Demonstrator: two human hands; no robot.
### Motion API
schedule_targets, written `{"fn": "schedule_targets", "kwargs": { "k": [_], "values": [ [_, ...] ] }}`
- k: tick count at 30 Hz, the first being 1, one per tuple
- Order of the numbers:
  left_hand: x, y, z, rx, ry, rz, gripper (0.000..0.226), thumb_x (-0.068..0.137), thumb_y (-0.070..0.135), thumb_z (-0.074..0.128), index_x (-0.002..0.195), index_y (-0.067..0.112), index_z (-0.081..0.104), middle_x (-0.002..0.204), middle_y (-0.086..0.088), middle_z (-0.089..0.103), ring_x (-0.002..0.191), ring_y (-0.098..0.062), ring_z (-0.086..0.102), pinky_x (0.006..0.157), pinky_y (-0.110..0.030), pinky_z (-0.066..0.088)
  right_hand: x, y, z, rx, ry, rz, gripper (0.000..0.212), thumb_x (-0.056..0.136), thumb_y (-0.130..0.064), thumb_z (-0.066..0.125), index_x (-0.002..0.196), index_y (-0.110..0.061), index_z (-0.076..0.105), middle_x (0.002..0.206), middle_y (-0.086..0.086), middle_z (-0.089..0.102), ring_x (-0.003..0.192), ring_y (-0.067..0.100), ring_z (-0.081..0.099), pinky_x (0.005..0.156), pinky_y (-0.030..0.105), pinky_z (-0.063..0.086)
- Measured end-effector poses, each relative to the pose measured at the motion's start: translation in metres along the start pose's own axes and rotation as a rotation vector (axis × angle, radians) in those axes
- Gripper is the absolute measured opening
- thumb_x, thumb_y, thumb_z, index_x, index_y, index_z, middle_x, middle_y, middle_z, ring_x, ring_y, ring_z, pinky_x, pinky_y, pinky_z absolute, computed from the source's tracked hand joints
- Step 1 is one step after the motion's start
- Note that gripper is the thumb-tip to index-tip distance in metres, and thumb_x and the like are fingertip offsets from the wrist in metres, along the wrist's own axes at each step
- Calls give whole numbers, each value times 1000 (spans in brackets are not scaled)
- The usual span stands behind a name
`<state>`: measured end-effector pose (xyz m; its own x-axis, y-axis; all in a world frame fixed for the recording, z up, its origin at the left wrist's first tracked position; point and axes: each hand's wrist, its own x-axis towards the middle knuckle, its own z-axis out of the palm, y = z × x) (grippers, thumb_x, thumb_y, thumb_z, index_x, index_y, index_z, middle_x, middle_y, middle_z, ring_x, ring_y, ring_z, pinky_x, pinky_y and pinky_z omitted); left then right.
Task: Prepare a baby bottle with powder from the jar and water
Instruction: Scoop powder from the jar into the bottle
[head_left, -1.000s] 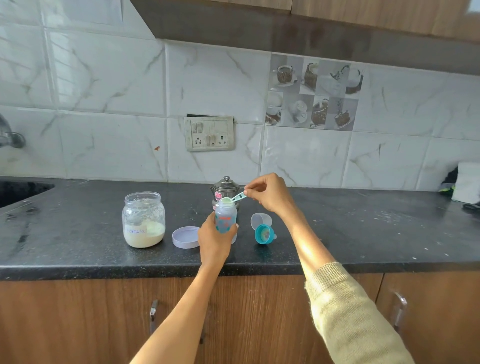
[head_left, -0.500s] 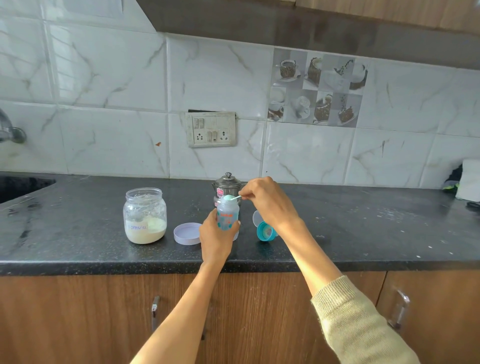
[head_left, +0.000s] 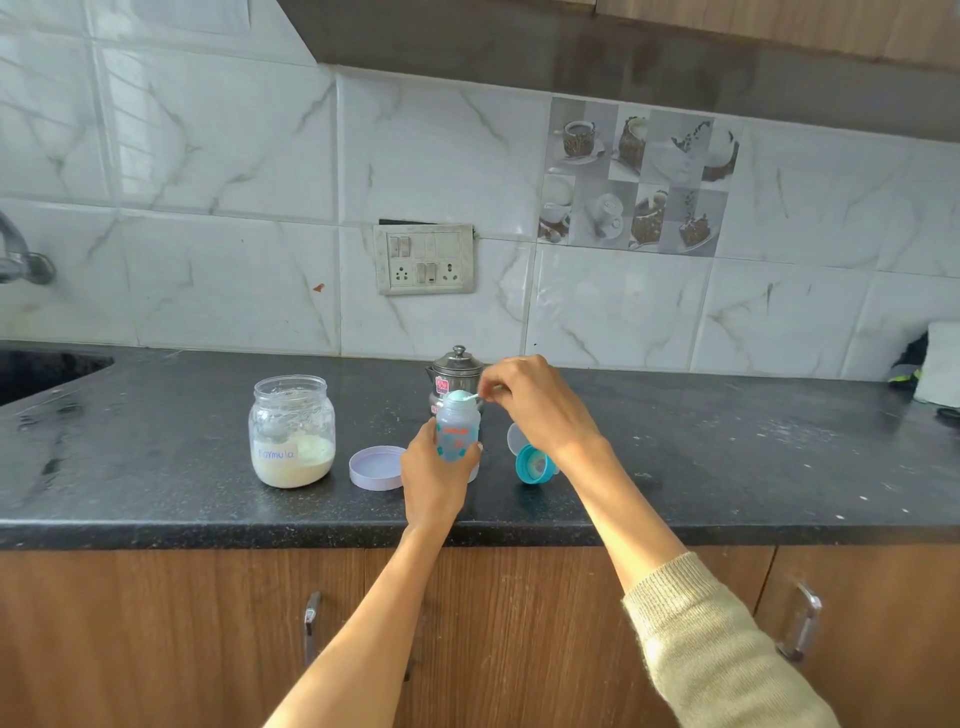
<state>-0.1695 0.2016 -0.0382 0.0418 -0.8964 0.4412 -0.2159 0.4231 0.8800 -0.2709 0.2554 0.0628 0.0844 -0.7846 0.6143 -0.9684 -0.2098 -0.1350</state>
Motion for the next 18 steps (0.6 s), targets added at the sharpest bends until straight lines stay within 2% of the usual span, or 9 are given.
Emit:
{"fn": "schedule_targets", "kwargs": {
  "k": [2, 7, 13, 16, 18],
  "values": [
    [0, 0, -1, 1, 2, 6, 50, 76, 24, 75, 120, 10, 54, 115, -6, 63, 103, -18, 58, 80, -22, 43, 0, 0, 2, 3, 24, 4, 18, 88, -4, 56, 94, -10, 72, 93, 6, 69, 84, 19, 65, 74, 35, 54],
    [0, 1, -1, -4, -1, 8, 48, 77, 24, 75, 118, 10, 55, 112, -5, 64, 91, -10, 52, 77, -21, 42, -4, -1, 5, 43, 109, 26, 16, 87, -6, 59, 93, -5, 73, 91, 7, 70, 82, 20, 63, 74, 37, 53],
    [0, 0, -1, -12, -4, 1, 50, 77, 24, 75, 120, 10, 54, 114, -5, 63, 94, -12, 54, 79, -21, 43, -5, -3, -2, 80, 114, 62, 19, 88, -4, 58, 97, -6, 74, 94, 8, 72, 84, 17, 66, 77, 32, 54],
    [0, 0, -1, -16, 1, -1, 51, 77, 24, 75, 121, 10, 53, 116, -5, 63, 103, -17, 57, 80, -21, 42, -5, -4, 0, 80, 128, 64, 19, 88, -4, 58, 98, -6, 74, 94, 8, 73, 83, 18, 66, 76, 31, 55],
    [-1, 0, -1, -24, -2, 5, 50, 77, 23, 74, 120, 10, 54, 114, -5, 63, 99, -15, 57, 78, -19, 42, -6, -3, 1, 95, 132, 76, 19, 88, -4, 59, 98, -6, 74, 93, 8, 73, 81, 18, 67, 76, 33, 55]
  ]
}}
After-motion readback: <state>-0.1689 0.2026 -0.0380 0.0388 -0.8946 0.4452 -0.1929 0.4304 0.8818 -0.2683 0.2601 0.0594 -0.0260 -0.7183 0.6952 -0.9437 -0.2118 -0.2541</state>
